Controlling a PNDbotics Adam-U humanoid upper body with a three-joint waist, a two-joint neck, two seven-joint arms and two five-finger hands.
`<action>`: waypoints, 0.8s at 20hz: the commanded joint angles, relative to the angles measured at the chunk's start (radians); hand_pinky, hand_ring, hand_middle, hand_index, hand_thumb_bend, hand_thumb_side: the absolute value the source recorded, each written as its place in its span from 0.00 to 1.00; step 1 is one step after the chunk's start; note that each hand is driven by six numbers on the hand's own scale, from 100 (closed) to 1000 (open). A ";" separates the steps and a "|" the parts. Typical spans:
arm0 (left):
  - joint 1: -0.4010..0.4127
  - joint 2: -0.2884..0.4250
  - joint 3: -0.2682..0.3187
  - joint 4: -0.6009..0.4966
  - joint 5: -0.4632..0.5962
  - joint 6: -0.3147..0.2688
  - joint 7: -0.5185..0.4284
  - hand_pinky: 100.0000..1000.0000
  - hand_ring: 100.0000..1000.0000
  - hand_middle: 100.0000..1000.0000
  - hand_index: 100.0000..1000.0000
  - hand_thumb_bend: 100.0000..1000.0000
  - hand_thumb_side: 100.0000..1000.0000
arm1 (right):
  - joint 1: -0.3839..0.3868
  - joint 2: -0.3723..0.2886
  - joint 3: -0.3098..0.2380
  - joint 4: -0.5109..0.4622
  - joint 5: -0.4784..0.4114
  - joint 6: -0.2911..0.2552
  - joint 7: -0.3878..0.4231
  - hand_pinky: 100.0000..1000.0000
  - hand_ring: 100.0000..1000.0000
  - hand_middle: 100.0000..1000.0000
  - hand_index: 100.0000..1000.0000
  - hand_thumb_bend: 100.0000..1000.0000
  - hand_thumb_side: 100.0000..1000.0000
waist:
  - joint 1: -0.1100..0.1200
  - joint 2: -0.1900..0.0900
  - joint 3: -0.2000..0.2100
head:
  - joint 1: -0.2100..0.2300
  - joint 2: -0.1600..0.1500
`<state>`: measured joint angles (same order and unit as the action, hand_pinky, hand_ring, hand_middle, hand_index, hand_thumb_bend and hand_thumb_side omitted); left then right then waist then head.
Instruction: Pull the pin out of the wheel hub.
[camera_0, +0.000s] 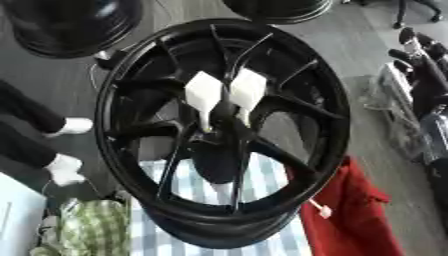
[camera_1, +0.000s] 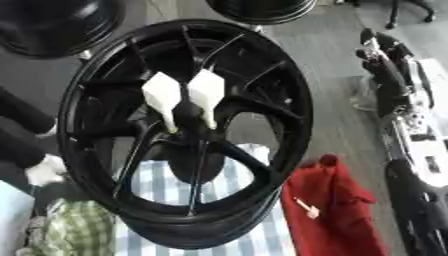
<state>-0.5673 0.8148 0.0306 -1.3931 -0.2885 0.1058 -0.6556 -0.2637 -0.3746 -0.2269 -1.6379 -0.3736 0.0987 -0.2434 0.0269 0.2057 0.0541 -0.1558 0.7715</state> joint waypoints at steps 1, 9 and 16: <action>-0.013 0.015 0.034 -0.024 0.043 0.005 0.076 0.72 0.75 0.69 0.75 0.18 0.33 | -0.011 -0.026 -0.004 -0.016 -0.002 -0.001 0.002 0.92 0.75 0.77 0.75 0.19 0.33 | -0.002 -0.013 0.001 | 0.001 -0.001; -0.003 -0.101 0.060 -0.104 0.310 0.104 0.593 0.67 0.74 0.68 0.72 0.13 0.57 | -0.011 -0.023 -0.002 -0.016 -0.006 -0.002 0.003 0.92 0.75 0.77 0.75 0.18 0.34 | -0.008 -0.013 0.001 | 0.005 -0.001; 0.037 -0.284 0.071 -0.186 0.535 0.108 0.927 0.66 0.73 0.66 0.71 0.19 0.63 | -0.016 -0.014 -0.002 -0.022 -0.007 -0.005 0.003 0.92 0.75 0.77 0.75 0.18 0.34 | -0.021 -0.008 -0.003 | 0.022 -0.001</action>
<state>-0.5221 0.5385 0.0841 -1.5505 0.2105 0.2174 0.2183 -0.2656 -0.3736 -0.2265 -1.6380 -0.3748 0.0986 -0.2413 0.0068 0.2088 0.0518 -0.1384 0.7715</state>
